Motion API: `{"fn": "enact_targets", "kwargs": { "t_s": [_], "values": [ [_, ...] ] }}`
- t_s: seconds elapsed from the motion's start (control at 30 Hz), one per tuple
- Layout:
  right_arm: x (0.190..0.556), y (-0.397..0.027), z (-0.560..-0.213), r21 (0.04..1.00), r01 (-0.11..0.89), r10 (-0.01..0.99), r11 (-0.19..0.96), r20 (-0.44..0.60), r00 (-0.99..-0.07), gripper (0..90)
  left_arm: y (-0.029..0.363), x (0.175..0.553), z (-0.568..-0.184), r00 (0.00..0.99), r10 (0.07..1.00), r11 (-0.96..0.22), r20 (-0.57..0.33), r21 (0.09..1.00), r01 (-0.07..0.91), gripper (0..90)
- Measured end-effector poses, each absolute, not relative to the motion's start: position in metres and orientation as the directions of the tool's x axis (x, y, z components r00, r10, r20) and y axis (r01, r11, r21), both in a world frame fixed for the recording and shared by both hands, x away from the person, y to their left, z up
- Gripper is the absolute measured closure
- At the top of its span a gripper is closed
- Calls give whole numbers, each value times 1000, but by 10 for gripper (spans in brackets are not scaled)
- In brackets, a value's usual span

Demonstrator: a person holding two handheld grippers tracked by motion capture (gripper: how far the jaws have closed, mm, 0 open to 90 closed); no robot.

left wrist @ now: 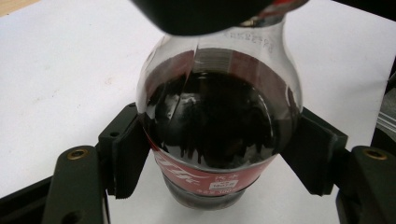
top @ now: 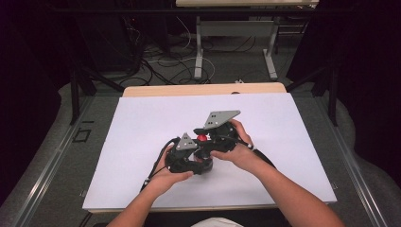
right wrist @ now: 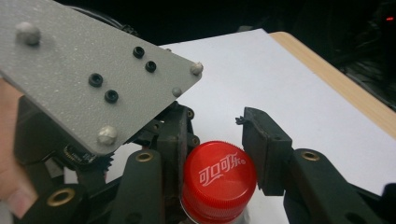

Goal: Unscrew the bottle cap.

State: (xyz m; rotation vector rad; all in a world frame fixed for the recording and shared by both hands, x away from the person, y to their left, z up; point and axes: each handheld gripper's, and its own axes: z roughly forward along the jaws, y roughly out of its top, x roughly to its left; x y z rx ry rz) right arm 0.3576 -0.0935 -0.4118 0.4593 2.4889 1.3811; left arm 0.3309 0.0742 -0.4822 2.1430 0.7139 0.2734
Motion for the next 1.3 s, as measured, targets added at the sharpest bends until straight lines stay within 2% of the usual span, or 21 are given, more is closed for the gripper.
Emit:
{"fn": "enact_targets", "kwargs": {
  "t_s": [0.2,0.33,0.63,1.3],
  "values": [
    [365,-99,-404,859,158,349,487,-25,-937,613,73,330,-483,811,582,-478,-55,784,396,298],
    [365,-100,-401,852,153,343,501,-33,-939,612,74,331,-483,809,585,-477,-55,784,398,298],
    [367,-105,-399,864,145,366,482,-48,-929,612,77,335,-486,796,602,-459,-65,788,411,298],
    [370,-134,-399,850,218,440,480,-19,-898,612,92,342,-484,762,643,-432,-73,788,440,298]
  ]
}}
